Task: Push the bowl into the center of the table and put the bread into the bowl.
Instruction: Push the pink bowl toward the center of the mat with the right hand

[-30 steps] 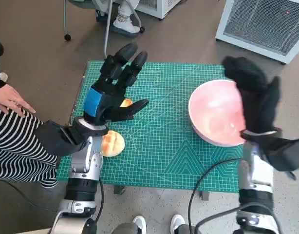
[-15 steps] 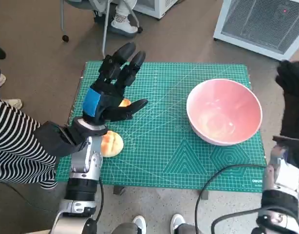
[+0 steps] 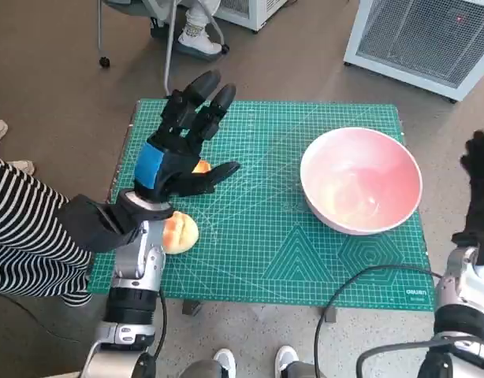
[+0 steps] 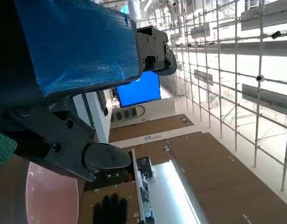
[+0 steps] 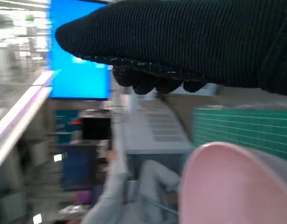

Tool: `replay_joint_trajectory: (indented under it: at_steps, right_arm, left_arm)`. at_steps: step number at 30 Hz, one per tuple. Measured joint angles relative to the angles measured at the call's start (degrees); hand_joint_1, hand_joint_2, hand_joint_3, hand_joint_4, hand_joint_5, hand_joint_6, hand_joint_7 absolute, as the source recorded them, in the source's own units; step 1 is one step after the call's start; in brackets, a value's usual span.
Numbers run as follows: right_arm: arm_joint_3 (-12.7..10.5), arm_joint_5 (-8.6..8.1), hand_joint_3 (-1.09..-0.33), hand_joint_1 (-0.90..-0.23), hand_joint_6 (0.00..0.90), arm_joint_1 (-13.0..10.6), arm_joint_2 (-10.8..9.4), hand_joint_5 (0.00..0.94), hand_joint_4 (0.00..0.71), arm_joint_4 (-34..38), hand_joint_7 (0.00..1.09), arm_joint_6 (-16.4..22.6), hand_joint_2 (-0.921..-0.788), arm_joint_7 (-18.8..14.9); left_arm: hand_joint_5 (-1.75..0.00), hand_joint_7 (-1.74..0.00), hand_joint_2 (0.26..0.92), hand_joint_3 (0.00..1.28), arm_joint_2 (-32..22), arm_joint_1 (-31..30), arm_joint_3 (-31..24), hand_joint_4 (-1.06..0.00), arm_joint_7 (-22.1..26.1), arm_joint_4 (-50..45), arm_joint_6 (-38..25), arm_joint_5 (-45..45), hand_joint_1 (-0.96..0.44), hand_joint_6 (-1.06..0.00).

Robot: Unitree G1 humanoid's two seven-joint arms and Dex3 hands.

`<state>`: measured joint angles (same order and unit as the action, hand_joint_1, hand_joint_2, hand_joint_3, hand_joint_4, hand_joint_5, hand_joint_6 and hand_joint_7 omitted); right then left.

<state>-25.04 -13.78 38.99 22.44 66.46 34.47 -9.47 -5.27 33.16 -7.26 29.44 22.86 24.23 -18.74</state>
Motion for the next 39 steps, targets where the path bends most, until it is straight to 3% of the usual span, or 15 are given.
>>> replay_joint_trajectory:
  at_steps: [8, 13, 24, 30, 39]
  right_arm:
    - [-0.47, -0.22, -0.917, -0.629, 0.005, 1.28, -0.98, 0.001, 0.124, 4.26, 0.4, -4.05, -0.921, 0.16]
    - [-1.42, -1.64, -0.907, -0.631, 0.059, 2.46, -3.07, 0.002, 0.131, 5.62, 0.32, -6.15, -0.921, 0.16]
    - [-1.68, -1.94, -0.888, -0.671, 0.102, 5.55, -7.17, 0.004, 0.141, 6.63, 0.29, -9.16, -0.921, -0.31]
    - [-1.7, -2.17, -0.861, -0.691, 0.133, 7.97, -10.27, 0.006, 0.152, 7.03, 0.29, -10.55, -0.921, -1.97]
    - [-1.84, -2.45, -0.862, -0.684, 0.135, 11.15, -14.23, 0.006, 0.159, 7.31, 0.28, -12.74, -0.921, -3.2]
  left_arm:
    - [-0.02, -0.49, 0.819, 0.32, -0.41, 0.0, -0.24, -0.21, 0.29, -0.01, -0.01, -0.06, -0.15, 0.0]
    - [-0.01, -0.49, 0.82, 0.32, -1.14, 0.0, -0.49, -0.21, 0.8, -0.02, -0.06, -0.21, -0.15, 0.0]
    - [-0.01, -0.49, 0.827, 0.29, -1.94, -0.01, -1.31, -0.21, 1.17, -0.02, -0.1, -0.32, -0.16, 0.0]
    - [-0.01, -0.46, 0.905, 0.13, -2.58, -0.2, -1.99, -0.22, 1.17, -0.09, 0.25, -0.27, -0.19, -0.03]
    - [-0.01, -0.41, 0.92, 0.09, -3.19, -0.82, -2.57, -0.23, 0.76, -0.08, 1.97, -0.18, -0.2, -0.07]
